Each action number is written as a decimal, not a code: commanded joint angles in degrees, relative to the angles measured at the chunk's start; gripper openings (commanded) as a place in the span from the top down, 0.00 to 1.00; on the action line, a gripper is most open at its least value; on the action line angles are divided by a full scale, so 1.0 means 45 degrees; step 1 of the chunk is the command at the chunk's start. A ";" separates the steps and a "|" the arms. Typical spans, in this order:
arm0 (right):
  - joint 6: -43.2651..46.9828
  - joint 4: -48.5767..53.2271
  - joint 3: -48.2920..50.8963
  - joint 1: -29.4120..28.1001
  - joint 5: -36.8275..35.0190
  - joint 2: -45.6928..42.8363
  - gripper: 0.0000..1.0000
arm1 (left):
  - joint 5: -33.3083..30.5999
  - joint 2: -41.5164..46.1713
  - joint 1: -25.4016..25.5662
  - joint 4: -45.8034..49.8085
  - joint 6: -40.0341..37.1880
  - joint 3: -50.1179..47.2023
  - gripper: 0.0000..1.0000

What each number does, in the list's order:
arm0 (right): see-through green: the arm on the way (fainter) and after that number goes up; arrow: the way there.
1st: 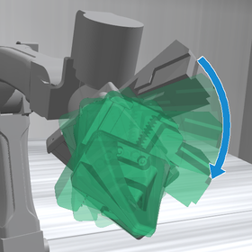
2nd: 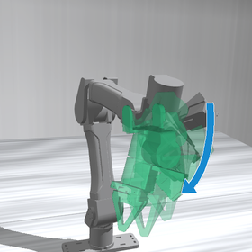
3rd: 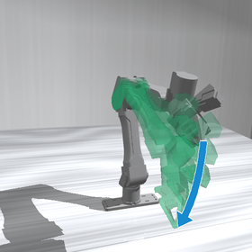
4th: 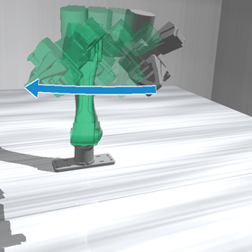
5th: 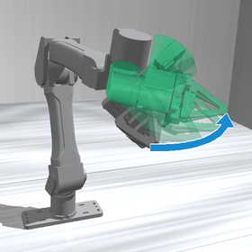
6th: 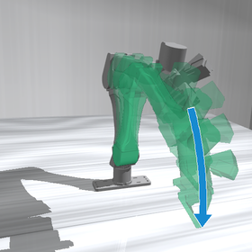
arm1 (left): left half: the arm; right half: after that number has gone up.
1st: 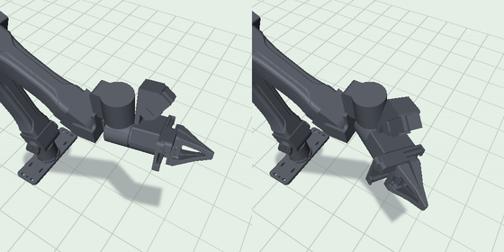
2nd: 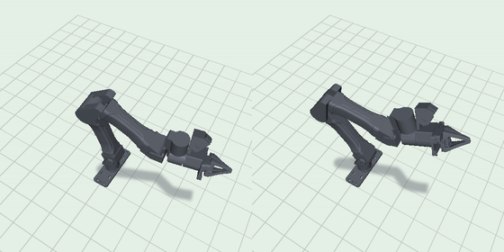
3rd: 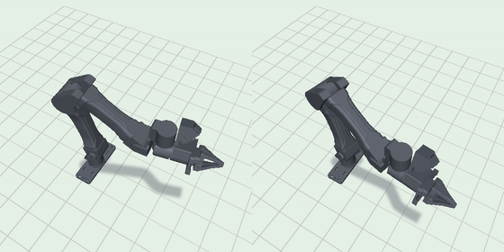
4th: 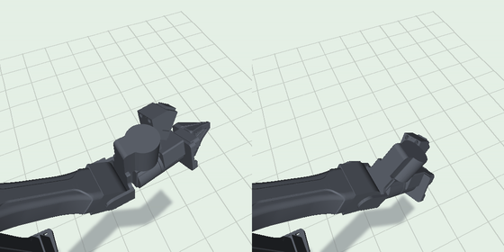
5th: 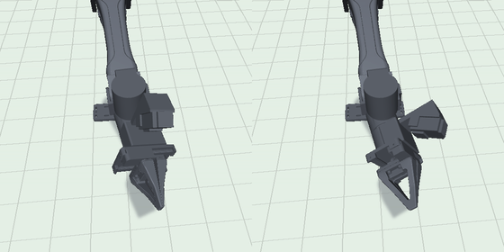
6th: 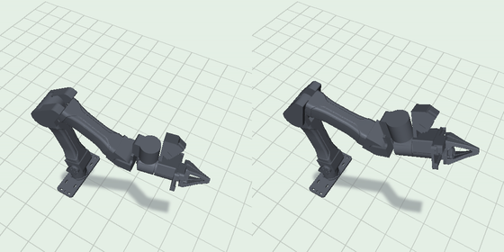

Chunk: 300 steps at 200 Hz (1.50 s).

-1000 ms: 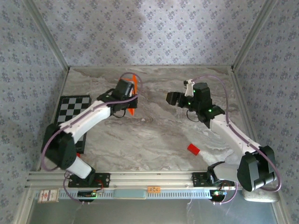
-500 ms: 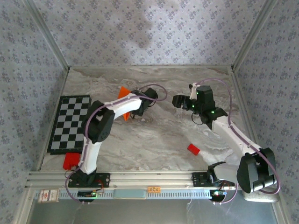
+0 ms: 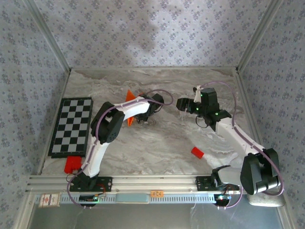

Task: Fold a paper plane with a square sheet of paper (pick it up from the middle)
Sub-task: Turn over the paper at the center of the table.

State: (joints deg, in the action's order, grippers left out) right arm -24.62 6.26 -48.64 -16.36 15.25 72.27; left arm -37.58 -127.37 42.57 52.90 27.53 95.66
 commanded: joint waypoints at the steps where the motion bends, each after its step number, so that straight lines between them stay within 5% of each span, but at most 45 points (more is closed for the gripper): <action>1: -0.0231 0.0166 -0.0225 0.0078 0.0388 0.0258 0.21 | 0.0368 -0.0017 0.0173 0.0421 0.0624 0.0418 0.79; 131: -0.0525 0.0024 -0.0267 0.0097 0.0683 0.0706 0.22 | 0.0301 -0.0609 0.0858 0.1453 0.1599 0.1582 0.78; 218: -0.0652 0.0094 -0.0109 0.0156 0.0105 0.0558 0.22 | 0.2744 0.3116 0.0832 0.0224 0.2552 -0.0168 0.60; 250: -0.0715 0.0015 -0.0138 0.0168 0.0170 0.0690 0.21 | 0.3350 0.4670 0.0081 -0.0942 0.2618 -0.1817 0.56; 300: -0.0798 -0.0092 -0.0132 0.0142 0.0345 0.0824 0.21 | 0.6265 0.5601 -0.2103 -0.4497 0.1684 -0.4404 0.47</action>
State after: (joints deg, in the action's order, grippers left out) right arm -27.44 6.17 -48.69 -15.99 16.73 75.40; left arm -16.95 -102.08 36.47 40.91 37.28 78.48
